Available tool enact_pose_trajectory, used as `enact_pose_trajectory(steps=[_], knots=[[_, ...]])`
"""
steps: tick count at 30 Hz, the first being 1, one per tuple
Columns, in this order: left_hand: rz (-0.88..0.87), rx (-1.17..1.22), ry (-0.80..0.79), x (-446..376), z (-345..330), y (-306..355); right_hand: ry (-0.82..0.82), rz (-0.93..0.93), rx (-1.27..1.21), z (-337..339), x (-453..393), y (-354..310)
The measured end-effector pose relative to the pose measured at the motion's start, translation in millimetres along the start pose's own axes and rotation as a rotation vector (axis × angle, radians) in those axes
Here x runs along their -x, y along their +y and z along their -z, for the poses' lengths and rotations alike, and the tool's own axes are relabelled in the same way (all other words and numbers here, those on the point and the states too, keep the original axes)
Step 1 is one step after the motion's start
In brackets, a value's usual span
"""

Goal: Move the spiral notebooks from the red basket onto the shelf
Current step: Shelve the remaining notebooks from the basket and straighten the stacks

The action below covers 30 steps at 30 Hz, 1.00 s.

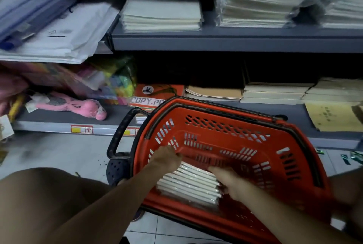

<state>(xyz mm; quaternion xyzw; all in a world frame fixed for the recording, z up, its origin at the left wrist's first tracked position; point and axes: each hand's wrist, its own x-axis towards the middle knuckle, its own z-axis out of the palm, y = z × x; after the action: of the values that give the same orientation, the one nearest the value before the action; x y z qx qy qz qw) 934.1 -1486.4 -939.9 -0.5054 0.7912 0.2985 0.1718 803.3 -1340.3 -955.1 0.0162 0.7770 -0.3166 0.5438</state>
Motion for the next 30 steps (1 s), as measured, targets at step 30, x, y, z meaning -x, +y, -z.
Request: enact_pose_trajectory(steps=[30], knots=[[-0.368,1.513,0.231,159,79,17,-0.190,0.909,-0.388,61,182,-37]])
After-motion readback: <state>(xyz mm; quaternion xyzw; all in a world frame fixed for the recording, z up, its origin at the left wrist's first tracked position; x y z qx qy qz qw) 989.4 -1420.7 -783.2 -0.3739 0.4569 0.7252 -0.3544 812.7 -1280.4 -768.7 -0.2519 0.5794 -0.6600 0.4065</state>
